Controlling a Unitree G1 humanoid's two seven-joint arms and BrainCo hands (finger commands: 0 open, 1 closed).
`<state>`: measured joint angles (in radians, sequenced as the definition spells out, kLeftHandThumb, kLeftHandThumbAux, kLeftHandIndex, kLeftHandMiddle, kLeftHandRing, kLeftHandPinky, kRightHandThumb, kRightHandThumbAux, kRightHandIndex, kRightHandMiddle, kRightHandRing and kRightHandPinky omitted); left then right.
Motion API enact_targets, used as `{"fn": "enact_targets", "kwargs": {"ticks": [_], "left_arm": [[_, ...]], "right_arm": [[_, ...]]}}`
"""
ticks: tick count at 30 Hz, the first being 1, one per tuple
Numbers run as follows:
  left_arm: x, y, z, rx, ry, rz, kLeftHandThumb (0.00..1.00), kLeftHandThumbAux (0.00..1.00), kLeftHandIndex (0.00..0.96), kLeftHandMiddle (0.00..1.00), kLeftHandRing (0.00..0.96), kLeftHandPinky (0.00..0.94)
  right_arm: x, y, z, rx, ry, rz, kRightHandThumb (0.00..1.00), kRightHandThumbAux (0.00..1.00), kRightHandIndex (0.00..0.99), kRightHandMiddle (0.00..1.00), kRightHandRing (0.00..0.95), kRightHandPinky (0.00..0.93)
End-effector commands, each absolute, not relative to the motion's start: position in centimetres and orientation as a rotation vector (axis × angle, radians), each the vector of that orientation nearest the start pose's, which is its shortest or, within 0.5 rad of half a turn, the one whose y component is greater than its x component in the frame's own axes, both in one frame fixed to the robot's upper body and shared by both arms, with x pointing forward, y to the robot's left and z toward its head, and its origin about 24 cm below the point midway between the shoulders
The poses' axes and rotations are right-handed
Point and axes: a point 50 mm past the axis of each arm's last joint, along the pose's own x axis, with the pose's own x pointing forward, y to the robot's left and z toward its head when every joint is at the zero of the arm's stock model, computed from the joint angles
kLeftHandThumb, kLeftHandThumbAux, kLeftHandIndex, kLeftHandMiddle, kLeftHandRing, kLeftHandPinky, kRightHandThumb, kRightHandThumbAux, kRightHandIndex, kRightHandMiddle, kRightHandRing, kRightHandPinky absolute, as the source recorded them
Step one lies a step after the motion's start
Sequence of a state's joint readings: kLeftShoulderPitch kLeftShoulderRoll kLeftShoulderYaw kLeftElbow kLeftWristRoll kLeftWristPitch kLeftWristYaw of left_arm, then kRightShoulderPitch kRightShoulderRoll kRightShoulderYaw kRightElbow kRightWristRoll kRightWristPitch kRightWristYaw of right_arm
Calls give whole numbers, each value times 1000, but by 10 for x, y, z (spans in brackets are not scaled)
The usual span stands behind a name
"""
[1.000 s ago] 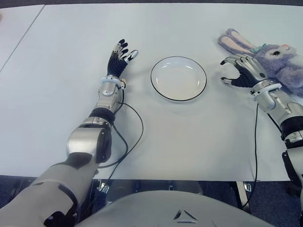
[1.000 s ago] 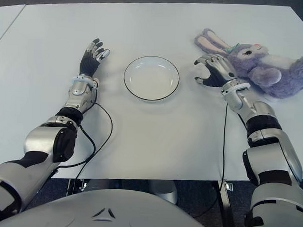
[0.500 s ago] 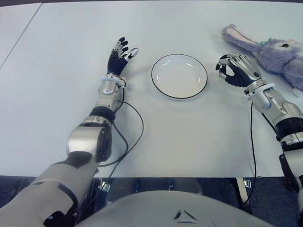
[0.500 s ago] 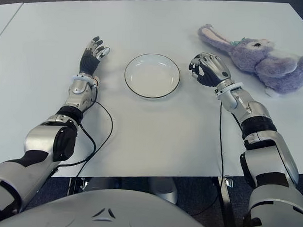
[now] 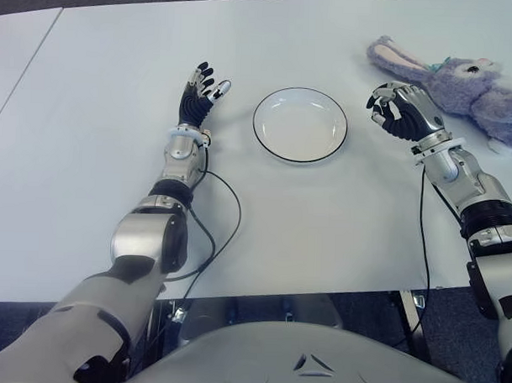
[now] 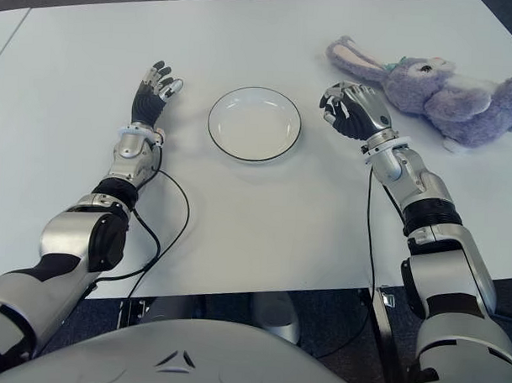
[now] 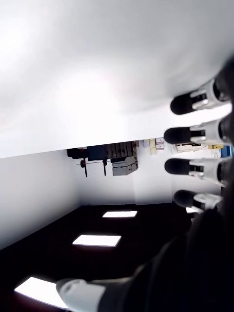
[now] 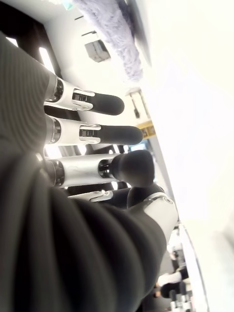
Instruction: Put the doll into the plate.
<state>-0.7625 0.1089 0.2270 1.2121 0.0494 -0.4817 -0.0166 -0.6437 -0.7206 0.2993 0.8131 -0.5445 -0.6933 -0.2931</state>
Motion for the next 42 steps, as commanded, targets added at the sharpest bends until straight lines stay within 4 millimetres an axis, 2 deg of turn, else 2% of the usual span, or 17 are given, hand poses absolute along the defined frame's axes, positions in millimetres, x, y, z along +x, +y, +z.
{"fn": "enact_targets", "kwargs": {"ticks": [1, 8, 12, 15, 20, 22, 23, 25, 26, 29, 34, 42], "left_arm": [[278, 161, -77, -11, 533, 43, 0, 534, 83, 111, 105, 96], [278, 161, -77, -18, 530, 45, 0, 519, 90, 112, 106, 105], [278, 161, -77, -16, 527, 41, 0, 511, 93, 113, 107, 110], [278, 160, -77, 0, 535, 38, 0, 511, 94, 114, 109, 107], [277, 161, -77, -1, 539, 39, 0, 518, 90, 113, 108, 99], [277, 160, -77, -5, 538, 41, 0, 519, 85, 109, 106, 98], [277, 160, -77, -5, 538, 41, 0, 518, 83, 108, 105, 97], [277, 160, -77, -4, 540, 42, 0, 517, 82, 108, 105, 97], [278, 160, -77, -2, 541, 42, 0, 518, 83, 109, 105, 97], [278, 159, -77, -5, 541, 41, 0, 519, 84, 109, 105, 96], [278, 158, -77, -16, 539, 39, 0, 517, 87, 109, 104, 96], [278, 157, -77, -10, 539, 40, 0, 514, 94, 111, 106, 104]], "right_arm": [[333, -232, 117, -1145, -514, 210, 707, 719, 440, 861, 852, 852], [335, -232, 127, -1202, -585, 167, 708, 719, 441, 865, 860, 847], [341, -239, 149, -1245, -641, 123, 708, 718, 441, 863, 859, 843], [346, -244, 181, -1311, -749, 29, 708, 717, 440, 837, 836, 820], [345, -246, 203, -1340, -871, -86, 706, 718, 438, 792, 798, 785], [344, -250, 208, -1369, -902, -146, 691, 722, 426, 638, 637, 641], [343, -251, 210, -1388, -906, -166, 516, 693, 368, 496, 501, 508], [343, -255, 211, -1427, -906, -200, 355, 669, 315, 372, 382, 390], [343, -257, 212, -1443, -906, -215, 292, 662, 280, 302, 303, 299], [343, -263, 215, -1482, -893, -251, 205, 657, 211, 191, 177, 155], [346, -279, 224, -1539, -838, -326, 130, 660, 127, 76, 57, 38], [347, -295, 222, -1577, -784, -395, 53, 656, 56, 5, 3, 5]]}}
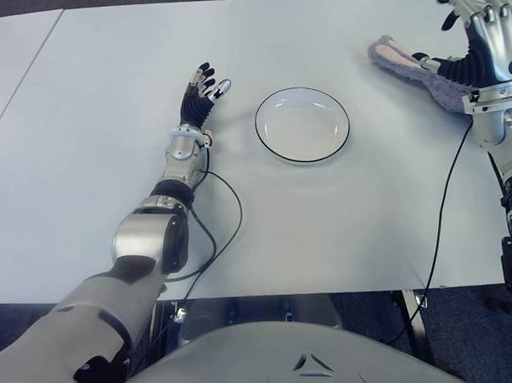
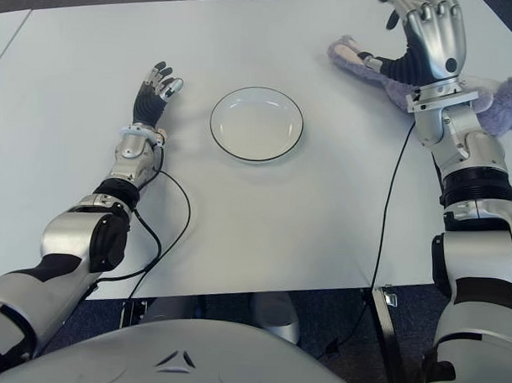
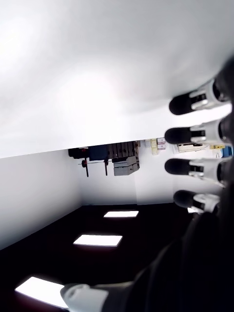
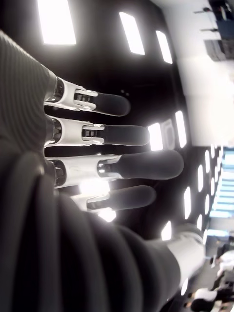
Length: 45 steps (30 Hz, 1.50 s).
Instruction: Put the doll into the plate.
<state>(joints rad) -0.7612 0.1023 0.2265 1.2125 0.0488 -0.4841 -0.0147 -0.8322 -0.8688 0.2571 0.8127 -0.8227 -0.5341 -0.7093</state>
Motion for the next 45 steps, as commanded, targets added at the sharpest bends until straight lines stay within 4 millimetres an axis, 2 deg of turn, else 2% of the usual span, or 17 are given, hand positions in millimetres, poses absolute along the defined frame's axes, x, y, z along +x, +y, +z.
{"fn": "enact_targets", "kwargs": {"ticks": [1, 9, 19, 34, 45], "left_arm": [[279, 156, -77, -7, 540, 40, 0, 515, 95, 113, 107, 104], [279, 156, -77, -1, 549, 38, 0, 527, 94, 115, 108, 99], [279, 156, -77, -15, 543, 38, 0, 522, 97, 116, 107, 98], [278, 158, -77, 0, 536, 32, 0, 512, 96, 116, 108, 100], [278, 160, -77, 9, 536, 22, 0, 501, 88, 110, 101, 94]], "right_arm": [[347, -297, 222, -1575, -778, -402, 48, 655, 49, 3, 2, 16], [348, -307, 220, -1548, -718, -446, 40, 644, 29, 0, 1, 42], [349, -338, 218, -1578, -482, -520, 44, 628, 21, 0, 14, 67], [333, -375, 200, -1669, -242, -559, 28, 666, 43, 0, 13, 50], [326, -389, 195, -1662, -118, -570, 31, 670, 53, 0, 7, 56]]}}
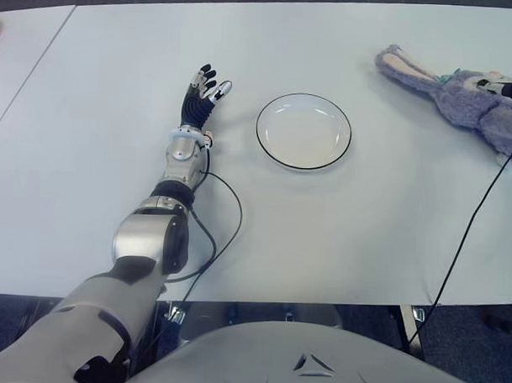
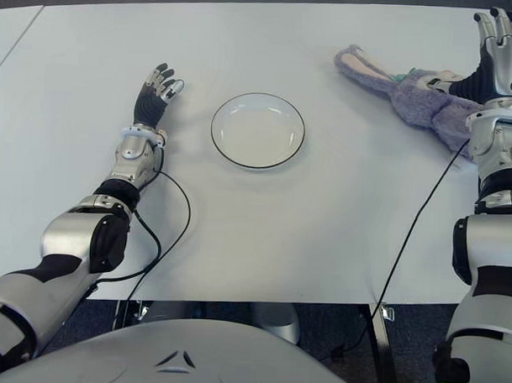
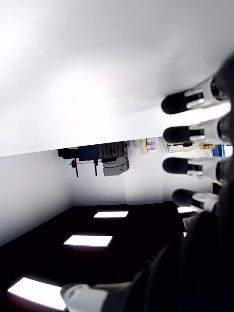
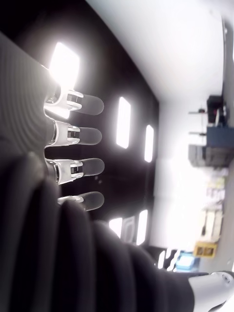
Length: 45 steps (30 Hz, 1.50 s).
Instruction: Put the doll into the plate.
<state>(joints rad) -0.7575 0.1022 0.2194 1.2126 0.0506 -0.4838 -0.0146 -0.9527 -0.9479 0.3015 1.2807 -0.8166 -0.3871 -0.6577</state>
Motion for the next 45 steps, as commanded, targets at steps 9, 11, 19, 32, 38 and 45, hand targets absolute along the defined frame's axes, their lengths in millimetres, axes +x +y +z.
{"fn": "enact_targets", "kwargs": {"ticks": [9, 11, 19, 32, 38, 45], "left_arm": [[278, 162, -77, 10, 542, 25, 0, 495, 87, 106, 97, 82], [278, 162, -77, 11, 541, 24, 0, 493, 89, 104, 96, 81], [278, 163, -76, 9, 534, 21, 0, 484, 88, 95, 88, 72], [278, 165, -76, -1, 543, 23, 0, 472, 84, 82, 81, 77], [279, 165, -76, 0, 542, 19, 0, 468, 84, 82, 81, 79], [279, 167, -76, 2, 547, 24, 0, 472, 93, 86, 82, 78]], "right_arm": [[321, -397, 191, -1649, -51, -588, 52, 676, 55, 0, 24, 84], [319, -400, 189, -1649, -33, -594, 59, 680, 58, 0, 27, 90], [312, -407, 183, -1646, 11, -609, 80, 694, 68, 0, 49, 82], [304, -404, 148, -1611, 45, -605, 71, 661, 84, 0, 86, 237], [301, -397, 119, -1544, 110, -556, 80, 663, 68, 0, 107, 252], [304, -386, 101, -1378, 143, -516, 102, 655, 16, 0, 71, 185]]}}
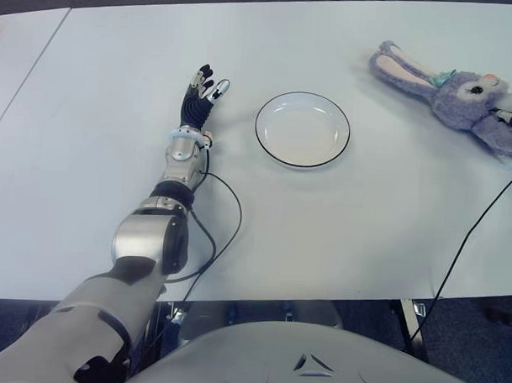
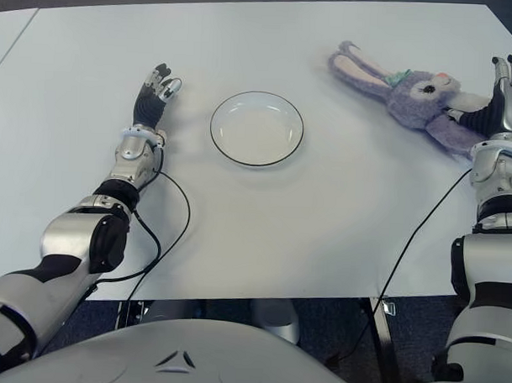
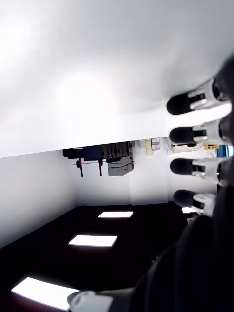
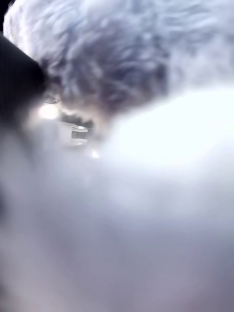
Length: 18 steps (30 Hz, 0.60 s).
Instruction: Put the doll into the plate.
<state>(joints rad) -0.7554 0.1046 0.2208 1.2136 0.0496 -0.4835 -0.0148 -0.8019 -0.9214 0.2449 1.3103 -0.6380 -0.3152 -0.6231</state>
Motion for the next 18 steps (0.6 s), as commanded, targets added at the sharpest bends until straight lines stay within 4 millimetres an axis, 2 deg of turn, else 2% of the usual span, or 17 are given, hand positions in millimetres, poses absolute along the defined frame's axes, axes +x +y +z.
{"fn": "enact_targets", "kwargs": {"ticks": [1, 8, 18], "left_arm": [[279, 167, -76, 2, 547, 25, 0, 473, 93, 86, 82, 77], [280, 169, -75, 3, 544, 30, 0, 468, 93, 86, 83, 77], [280, 171, -75, 16, 556, 36, 0, 480, 94, 84, 80, 68]], "right_arm": [[304, -385, 100, -1365, 143, -514, 105, 654, 11, 0, 68, 181], [307, -369, 81, -1234, 158, -471, 152, 643, 0, 0, 52, 183], [314, -339, 59, -1126, 118, -396, 232, 626, 0, 0, 72, 244]]}}
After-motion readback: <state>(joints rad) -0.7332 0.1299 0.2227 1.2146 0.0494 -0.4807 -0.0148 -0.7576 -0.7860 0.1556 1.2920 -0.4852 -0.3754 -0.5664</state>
